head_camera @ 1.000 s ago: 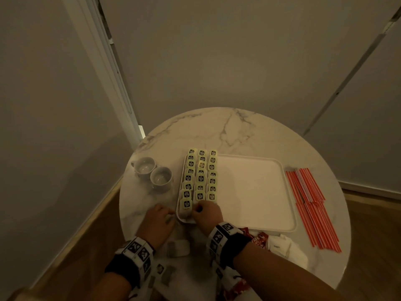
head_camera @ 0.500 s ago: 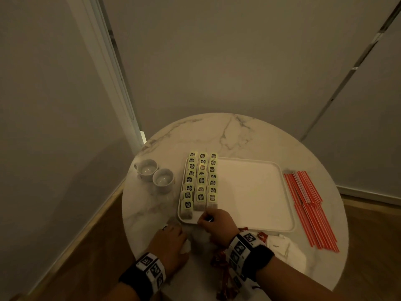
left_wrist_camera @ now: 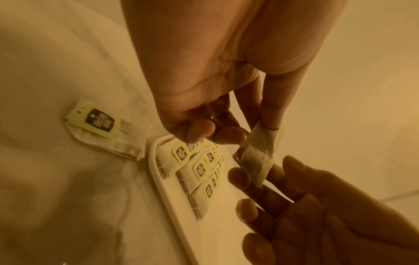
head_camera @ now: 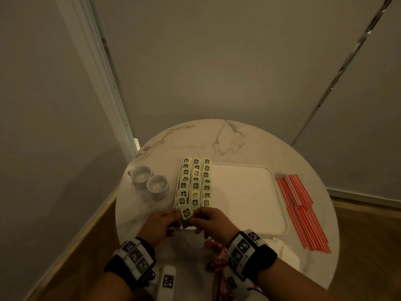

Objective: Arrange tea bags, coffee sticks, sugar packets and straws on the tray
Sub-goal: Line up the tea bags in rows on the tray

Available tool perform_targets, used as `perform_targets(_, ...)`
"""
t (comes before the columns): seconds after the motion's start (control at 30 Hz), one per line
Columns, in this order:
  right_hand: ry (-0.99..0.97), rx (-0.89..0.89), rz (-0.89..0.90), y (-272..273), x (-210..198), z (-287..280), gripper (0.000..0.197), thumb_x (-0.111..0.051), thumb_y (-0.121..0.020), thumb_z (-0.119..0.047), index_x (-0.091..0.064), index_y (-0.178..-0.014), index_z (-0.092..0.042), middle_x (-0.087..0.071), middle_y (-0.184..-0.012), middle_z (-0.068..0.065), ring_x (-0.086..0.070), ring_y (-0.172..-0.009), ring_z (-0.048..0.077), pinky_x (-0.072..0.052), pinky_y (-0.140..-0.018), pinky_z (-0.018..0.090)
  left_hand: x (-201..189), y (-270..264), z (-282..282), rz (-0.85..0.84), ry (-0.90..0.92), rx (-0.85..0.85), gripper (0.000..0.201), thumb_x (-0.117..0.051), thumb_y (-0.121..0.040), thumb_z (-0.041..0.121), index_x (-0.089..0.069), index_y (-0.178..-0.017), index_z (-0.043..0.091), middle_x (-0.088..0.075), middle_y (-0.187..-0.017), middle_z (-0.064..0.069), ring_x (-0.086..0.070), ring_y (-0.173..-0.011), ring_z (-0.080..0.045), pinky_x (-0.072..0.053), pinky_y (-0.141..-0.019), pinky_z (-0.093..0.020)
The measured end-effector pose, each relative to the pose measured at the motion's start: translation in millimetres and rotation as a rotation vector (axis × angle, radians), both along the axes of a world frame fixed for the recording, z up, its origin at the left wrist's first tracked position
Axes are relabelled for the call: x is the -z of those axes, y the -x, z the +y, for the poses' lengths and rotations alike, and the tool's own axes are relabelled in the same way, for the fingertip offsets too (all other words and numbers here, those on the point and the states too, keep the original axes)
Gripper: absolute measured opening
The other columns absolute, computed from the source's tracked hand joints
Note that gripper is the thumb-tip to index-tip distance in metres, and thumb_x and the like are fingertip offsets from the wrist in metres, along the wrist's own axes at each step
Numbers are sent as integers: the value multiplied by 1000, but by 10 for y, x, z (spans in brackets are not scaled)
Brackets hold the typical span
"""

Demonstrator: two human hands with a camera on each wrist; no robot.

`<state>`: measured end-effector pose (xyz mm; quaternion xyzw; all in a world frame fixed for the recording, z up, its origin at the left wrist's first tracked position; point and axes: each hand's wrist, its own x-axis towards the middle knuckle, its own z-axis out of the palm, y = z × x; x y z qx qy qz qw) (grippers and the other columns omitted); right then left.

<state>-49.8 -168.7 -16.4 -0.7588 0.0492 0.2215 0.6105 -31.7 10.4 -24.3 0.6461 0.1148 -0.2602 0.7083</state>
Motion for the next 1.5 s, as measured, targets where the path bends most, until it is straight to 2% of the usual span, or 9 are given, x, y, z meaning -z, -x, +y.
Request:
perform_targets(0.13,-21,71,-26,-18,-14,30,13,-65,-86,-11,-67,-99,-10,-74,-87,5,-61,-65,11,-47,-55,22,-8,-35,-69,1,15,-23,24,-51,-93,18,-72,-99,7,-69,-89,-17,-58,-76,-24,-39,-61,-32)
perform_targets(0.33,78,4,-32,-12,11,-10,7,-69,-78,-19,-75,-82,-22,-73,-83,8,-60,-68,12,-50,-64,29,23,-83,-151,-229,-263,-4,11,-66,-86,14,-73,-84,6,-69,-67,-2,-62,-57,-3,-45,-51,-13)
perform_targets(0.47,101,2,2,-10,69,-41,14,-74,-76,-23,-74,-68,-34,-64,-68,-2,-54,-64,11,-48,-59,25,80,-123,-148,-258,-327,49,11,-67,-86,17,-74,-81,10,-73,-79,-9,-68,-77,-20,-53,-68,-22)
perform_targets(0.6,174,139,72,-70,245,-62,9,-72,-79,-18,-69,-82,-26,-67,-75,3,-59,-63,14,-53,-55,25,209,-155,-78,-293,-384,97,9,-66,-87,19,-71,-92,25,-71,-91,-1,-66,-86,-12,-55,-82,-29)
perform_targets(0.77,362,303,64,-209,543,-54,15,-67,-77,-9,-60,-79,-22,-67,-83,0,-65,-76,16,-59,-73,34,427,-191,-9,-481,-688,206,6,-64,-88,24,-68,-90,28,-54,-91,10,-53,-84,-4,-39,-72,-9)
perform_targets(0.87,428,298,58,-236,613,7,15,-65,-79,-11,-57,-77,-23,-61,-82,-7,-57,-78,10,-45,-62,17,557,-153,9,-636,-877,399,21,-55,-88,29,-74,-97,24,-53,-91,10,-49,-90,-13,-40,-80,-20)
perform_targets(1.07,517,239,59,-245,614,71,22,-60,-82,-16,-47,-68,-27,-53,-74,-10,-51,-73,10,-33,-56,15,615,-88,13,-747,-1129,594,38,-39,-71,39,-72,-89,35,-60,-83,12,-57,-73,-16,-49,-50,-26)
perform_targets(1.3,591,117,54,-266,550,85,6,-59,-88,-24,-53,-89,-23,-65,-105,0,-60,-94,16,-46,-81,23,615,-72,21,-776,-1207,714,37,-42,-60,41,-66,-89,38,-59,-94,17,-56,-78,-13,-47,-48,-25)
perform_targets(1.5,665,62,-8,-244,547,109,20,-63,-87,-38,-54,-98,-23,-63,-108,-1,-61,-96,17,-50,-82,27,620,-56,34,-721,-1198,785,66,-76,-44,35,-58,-108,37,-62,-99,15,-58,-81,-15,-49,-51,-28)
